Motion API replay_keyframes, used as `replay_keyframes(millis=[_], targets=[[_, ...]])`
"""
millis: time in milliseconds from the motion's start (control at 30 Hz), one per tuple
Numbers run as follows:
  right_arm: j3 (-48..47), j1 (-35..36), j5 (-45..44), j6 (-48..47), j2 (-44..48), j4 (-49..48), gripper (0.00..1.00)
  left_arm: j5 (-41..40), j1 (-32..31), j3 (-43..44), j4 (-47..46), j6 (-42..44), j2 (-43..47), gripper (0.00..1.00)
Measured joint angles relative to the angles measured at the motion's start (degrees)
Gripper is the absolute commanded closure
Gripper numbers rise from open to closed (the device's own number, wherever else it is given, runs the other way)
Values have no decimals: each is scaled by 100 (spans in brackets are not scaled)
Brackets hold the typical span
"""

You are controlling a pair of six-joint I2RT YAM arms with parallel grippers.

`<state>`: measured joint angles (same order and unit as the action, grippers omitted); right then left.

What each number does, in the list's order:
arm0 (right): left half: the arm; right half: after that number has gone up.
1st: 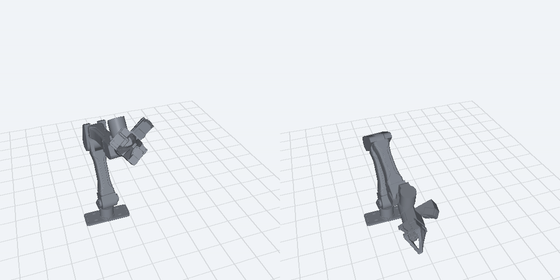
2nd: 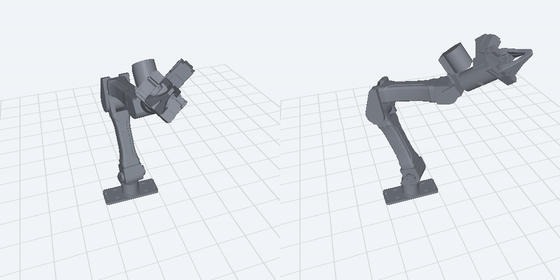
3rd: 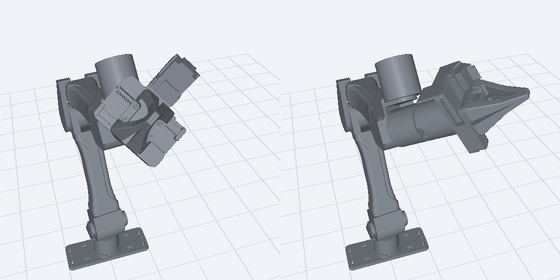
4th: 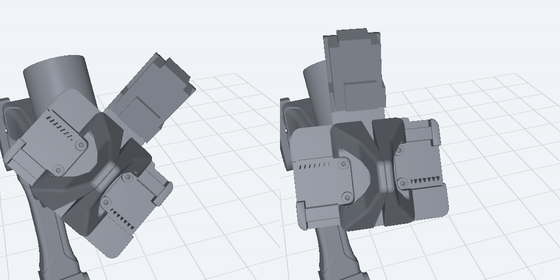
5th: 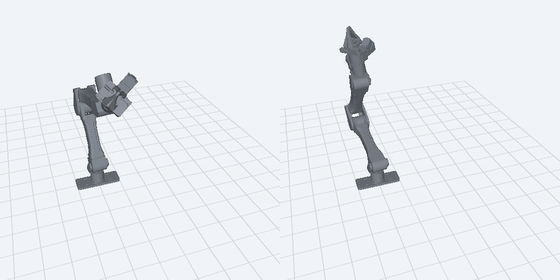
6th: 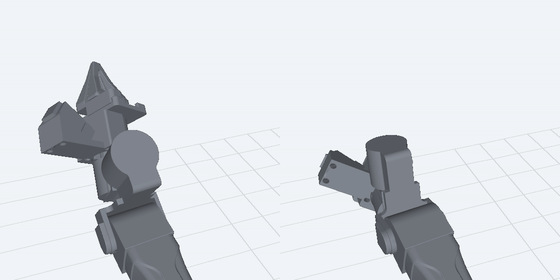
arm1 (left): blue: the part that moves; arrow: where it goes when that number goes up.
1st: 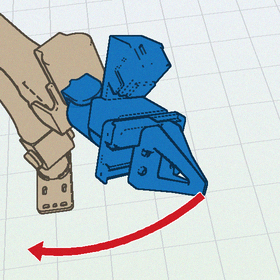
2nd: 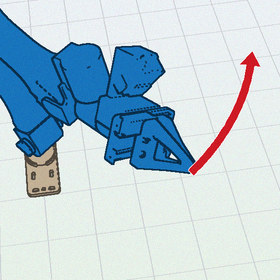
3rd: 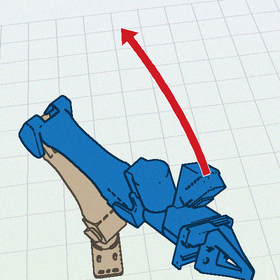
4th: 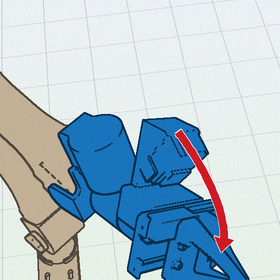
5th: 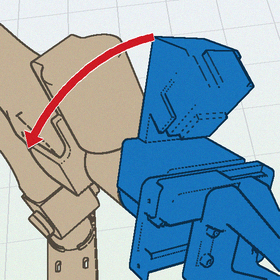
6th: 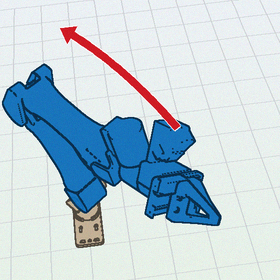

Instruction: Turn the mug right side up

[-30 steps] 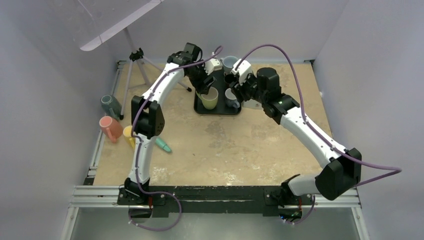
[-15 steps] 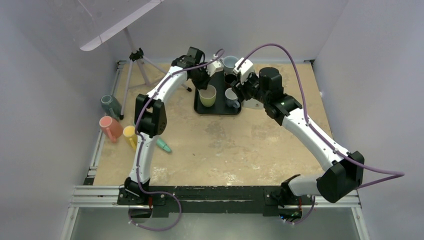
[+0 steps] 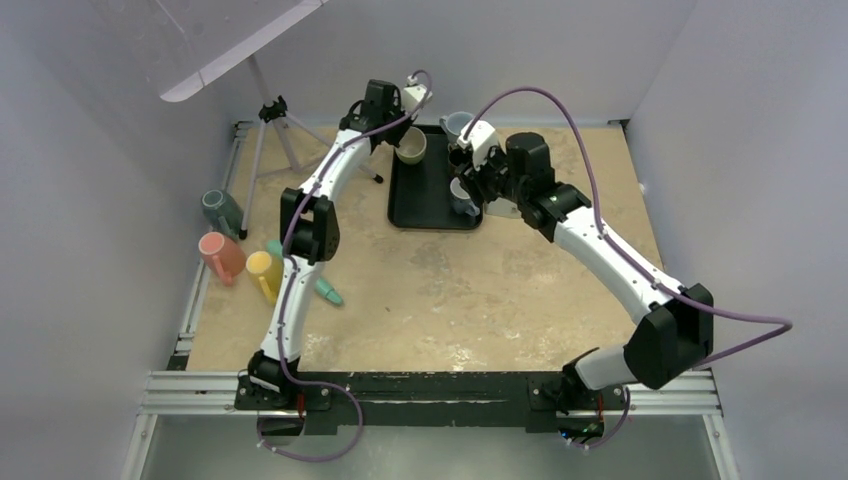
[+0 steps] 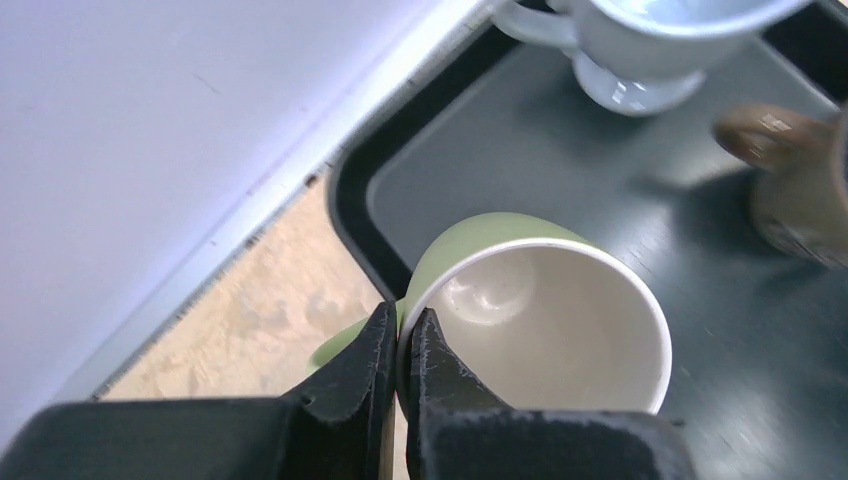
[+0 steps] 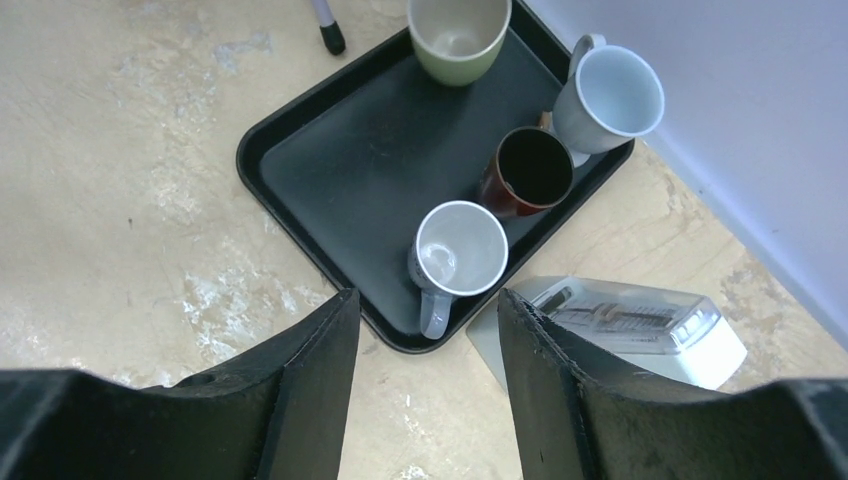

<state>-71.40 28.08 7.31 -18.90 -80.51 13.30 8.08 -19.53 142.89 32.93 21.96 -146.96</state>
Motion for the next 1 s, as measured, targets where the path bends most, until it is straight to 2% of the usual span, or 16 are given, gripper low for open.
replay_keyframes(millis=[200,467,633,767,1000], targets=[[-304,-2,0,-13,-341,267,44,-24,155,413,-734,-173,-446,100],[-710,-2,22,-57,-643,398,45,138,190,411,-758,-201,-450,100],[-769,-2,107,-63,-706,474,45,127,190,411,-765,-184,-450,71],[-769,-2,127,-63,-708,555,45,129,186,411,-955,-131,-450,56],[-769,-2,127,-66,-708,658,45,17,149,411,-1362,166,-466,49]])
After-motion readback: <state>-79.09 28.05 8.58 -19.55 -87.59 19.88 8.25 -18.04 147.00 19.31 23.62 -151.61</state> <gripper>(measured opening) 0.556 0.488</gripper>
